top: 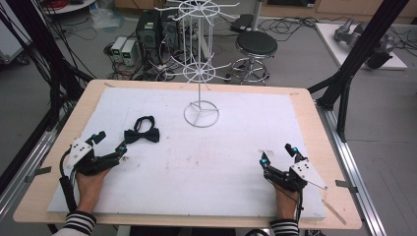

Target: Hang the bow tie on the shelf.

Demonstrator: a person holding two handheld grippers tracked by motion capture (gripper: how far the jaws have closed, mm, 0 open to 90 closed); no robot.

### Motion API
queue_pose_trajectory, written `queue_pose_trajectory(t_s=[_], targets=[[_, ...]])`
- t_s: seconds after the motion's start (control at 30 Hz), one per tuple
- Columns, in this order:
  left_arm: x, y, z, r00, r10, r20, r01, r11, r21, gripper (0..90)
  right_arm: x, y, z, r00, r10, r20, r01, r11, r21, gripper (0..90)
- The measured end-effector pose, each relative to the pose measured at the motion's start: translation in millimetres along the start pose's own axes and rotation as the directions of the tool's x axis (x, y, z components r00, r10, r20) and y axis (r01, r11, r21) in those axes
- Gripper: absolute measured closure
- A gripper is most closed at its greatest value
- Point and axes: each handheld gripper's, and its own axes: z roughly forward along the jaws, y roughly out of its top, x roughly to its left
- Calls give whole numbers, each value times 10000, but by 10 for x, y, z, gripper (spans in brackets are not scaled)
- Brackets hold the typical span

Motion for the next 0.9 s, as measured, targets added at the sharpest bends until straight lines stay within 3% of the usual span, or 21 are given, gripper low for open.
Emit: queue_pose_trajectory(t_s=[0.3,0.4,0.47,0.5,0.6,0.67,0.9], targets=[[86,307,146,9999,22,-123,-15,9983,576,140,-1,1,3,10000,33,-17,-33,10000,28,110],[100,399,222,9998,192,-103,-182,9952,964,141,-1,1,4,10000,22,-9,-22,10000,29,110],[115,457,319,9999,103,34,-107,9892,1463,143,2,1,3,10000,73,-30,-72,10000,63,110],[115,457,319,9999,103,34,-107,9892,1463,143,2,1,3,10000,79,-25,-79,9999,70,110],[127,488,425,9999,56,127,-79,9807,1955,143,0,1,4,10000,50,-26,-50,10000,50,110],[137,493,496,9996,245,111,-264,9727,2307,144,-3,1,6,10000,38,-21,-38,10000,36,110],[175,510,700,9993,383,-8,-359,9424,3326,144,6,2,4,10000,57,-39,-56,9999,90,110]])
